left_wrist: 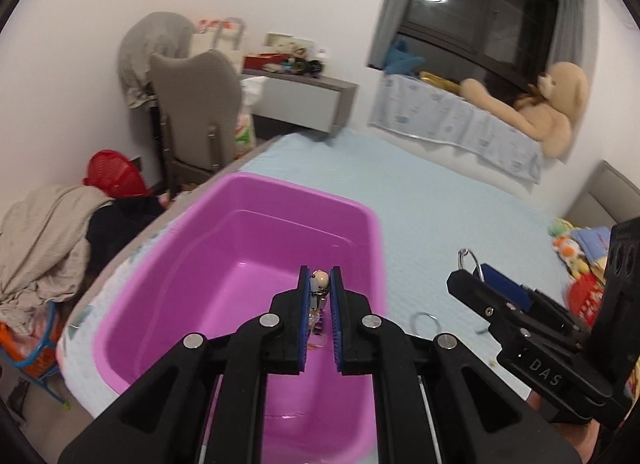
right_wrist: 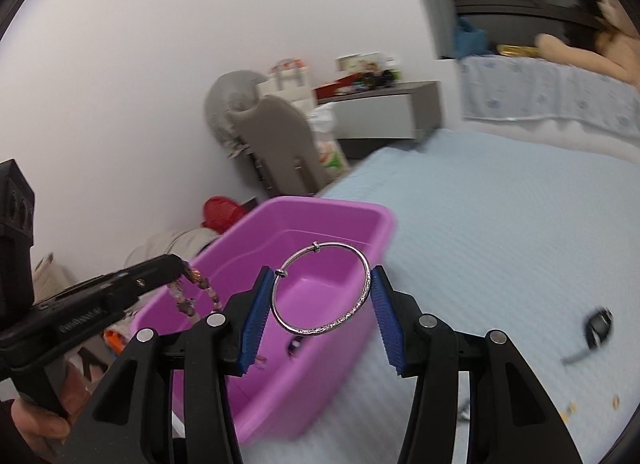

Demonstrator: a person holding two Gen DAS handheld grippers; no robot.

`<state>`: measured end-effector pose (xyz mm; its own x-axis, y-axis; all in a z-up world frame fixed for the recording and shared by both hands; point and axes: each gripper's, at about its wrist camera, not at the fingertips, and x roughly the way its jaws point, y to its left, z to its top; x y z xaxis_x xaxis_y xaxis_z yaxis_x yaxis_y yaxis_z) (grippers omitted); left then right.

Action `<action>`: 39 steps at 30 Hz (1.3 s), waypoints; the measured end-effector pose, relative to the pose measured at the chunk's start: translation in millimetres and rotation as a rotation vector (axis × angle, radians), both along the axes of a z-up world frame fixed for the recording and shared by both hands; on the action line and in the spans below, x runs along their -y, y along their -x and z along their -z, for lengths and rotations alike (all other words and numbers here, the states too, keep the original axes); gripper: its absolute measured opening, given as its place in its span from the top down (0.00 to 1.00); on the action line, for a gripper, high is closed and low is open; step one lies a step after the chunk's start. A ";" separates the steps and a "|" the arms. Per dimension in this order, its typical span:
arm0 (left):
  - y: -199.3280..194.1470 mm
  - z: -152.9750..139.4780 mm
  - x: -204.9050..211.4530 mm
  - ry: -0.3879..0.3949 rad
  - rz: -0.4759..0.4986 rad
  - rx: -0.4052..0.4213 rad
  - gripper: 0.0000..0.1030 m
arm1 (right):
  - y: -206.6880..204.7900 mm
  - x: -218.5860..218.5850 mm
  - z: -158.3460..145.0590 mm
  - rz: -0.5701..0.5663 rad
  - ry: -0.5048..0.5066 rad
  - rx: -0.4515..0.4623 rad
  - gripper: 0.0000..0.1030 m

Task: Organize jewelry
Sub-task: 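Carry the bangle and beaded bracelet over the pink tub with both tools, then open both tools to drop the bangle and bracelet into the tub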

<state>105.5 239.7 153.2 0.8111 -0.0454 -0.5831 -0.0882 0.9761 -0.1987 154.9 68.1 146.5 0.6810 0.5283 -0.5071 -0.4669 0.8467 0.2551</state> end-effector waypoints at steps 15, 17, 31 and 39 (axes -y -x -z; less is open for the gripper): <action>-44.5 90.8 -65.0 0.031 -0.135 -0.298 0.91 | -86.5 -104.9 62.7 -0.154 0.186 -0.277 0.53; -46.3 96.7 -66.3 0.025 -0.145 -0.314 0.91 | -91.1 -110.7 68.3 -0.156 0.220 -0.281 0.53; -50.3 110.3 -70.6 -0.016 -0.192 -0.386 0.80 | -101.4 -124.1 80.6 -0.144 0.308 -0.293 0.43; -37.1 97.4 -71.2 -0.054 -0.233 -0.334 0.39 | -100.4 -118.9 77.2 -0.131 0.308 -0.286 0.43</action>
<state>142.6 310.9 55.9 0.5620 0.1545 -0.8126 -0.3589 0.9307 -0.0713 255.3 187.0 69.4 0.4279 0.3953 -0.8128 -0.5226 0.8419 0.1344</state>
